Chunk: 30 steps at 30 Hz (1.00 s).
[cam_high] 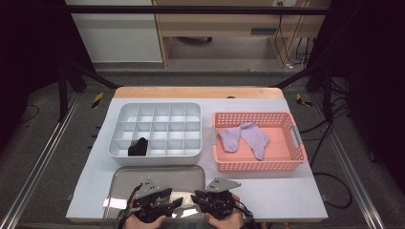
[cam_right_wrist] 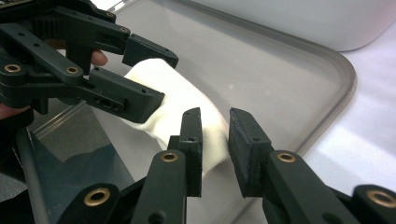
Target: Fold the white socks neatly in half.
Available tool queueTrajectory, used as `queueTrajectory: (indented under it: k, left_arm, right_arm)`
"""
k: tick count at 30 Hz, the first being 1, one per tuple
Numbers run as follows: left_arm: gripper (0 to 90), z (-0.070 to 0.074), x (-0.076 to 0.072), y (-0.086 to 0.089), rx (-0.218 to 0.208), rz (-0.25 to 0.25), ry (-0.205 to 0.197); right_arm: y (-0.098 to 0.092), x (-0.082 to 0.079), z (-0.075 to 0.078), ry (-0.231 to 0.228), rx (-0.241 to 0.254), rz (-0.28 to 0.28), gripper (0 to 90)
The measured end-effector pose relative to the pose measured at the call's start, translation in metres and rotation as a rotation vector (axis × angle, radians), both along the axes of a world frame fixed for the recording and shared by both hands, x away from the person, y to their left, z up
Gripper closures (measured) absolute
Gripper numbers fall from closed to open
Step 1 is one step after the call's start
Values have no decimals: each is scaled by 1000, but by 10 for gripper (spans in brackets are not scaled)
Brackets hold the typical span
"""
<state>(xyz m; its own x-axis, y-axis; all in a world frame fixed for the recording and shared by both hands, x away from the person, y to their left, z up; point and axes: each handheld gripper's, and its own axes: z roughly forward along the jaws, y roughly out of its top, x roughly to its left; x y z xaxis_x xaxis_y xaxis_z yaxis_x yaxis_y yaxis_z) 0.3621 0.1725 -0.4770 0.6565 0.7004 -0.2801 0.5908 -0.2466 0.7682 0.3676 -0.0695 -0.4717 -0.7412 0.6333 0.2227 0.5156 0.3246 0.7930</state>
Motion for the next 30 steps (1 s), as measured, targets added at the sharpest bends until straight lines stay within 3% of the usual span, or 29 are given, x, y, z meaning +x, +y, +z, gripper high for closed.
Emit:
queueTrajectory:
  k: [9, 13, 17, 23, 30]
  left_arm:
    - [433, -4, 1, -6, -21, -40, 41]
    - [495, -4, 1, -6, -26, -46, 49]
    - [625, -2, 2, -3, -59, -34, 58]
    - [660, 8, -2, -3, -104, -43, 28]
    - [662, 18, -1, -4, -113, -44, 6]
  right_arm:
    - [-1, 1, -1, 1, -8, -2, 764]
    - [-2, 2, -2, 5, -4, 1, 763]
    - [-3, 3, -3, 3, -1, 2, 763]
    - [-4, 2, 0, -12, -11, 1, 760]
    - [-7, 3, 6, -41, 9, 5, 745]
